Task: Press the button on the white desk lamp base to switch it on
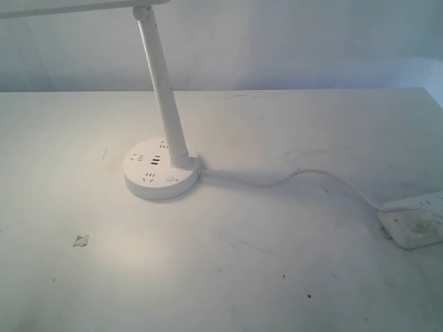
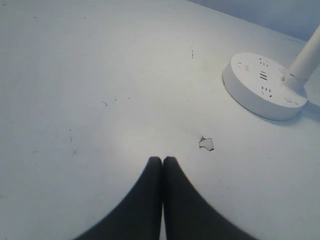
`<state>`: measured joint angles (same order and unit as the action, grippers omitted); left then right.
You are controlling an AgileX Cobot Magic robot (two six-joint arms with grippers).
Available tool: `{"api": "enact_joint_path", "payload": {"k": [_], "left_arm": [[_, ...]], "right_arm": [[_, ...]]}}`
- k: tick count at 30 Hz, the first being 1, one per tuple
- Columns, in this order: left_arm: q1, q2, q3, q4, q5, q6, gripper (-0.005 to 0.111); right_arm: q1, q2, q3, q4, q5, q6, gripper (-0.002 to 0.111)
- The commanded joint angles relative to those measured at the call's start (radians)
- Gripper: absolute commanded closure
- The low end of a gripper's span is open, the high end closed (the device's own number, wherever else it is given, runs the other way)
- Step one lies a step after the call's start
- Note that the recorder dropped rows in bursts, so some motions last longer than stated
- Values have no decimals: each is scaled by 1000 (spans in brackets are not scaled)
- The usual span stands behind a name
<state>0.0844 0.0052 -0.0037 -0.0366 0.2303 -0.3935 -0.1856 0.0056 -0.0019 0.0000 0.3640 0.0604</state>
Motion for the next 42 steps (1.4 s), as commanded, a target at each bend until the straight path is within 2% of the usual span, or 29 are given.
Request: {"api": "enact_joint_path", "payload": {"k": [1,13,28,42], "left_arm": [[3,-5,4,-11,5,-10,107],[3,-5,4,-11,5,-3,107],[3,-5,4,31,5,531,107],[3,-5,4,27,16,524,107]], "right_arm": [[5,-6,2,0,-13,5,108],[5,-6,2,0,-13,5,108],[5,-6,2,0,-13,5,108],[5,-6,2,0,-13,5,108]]}}
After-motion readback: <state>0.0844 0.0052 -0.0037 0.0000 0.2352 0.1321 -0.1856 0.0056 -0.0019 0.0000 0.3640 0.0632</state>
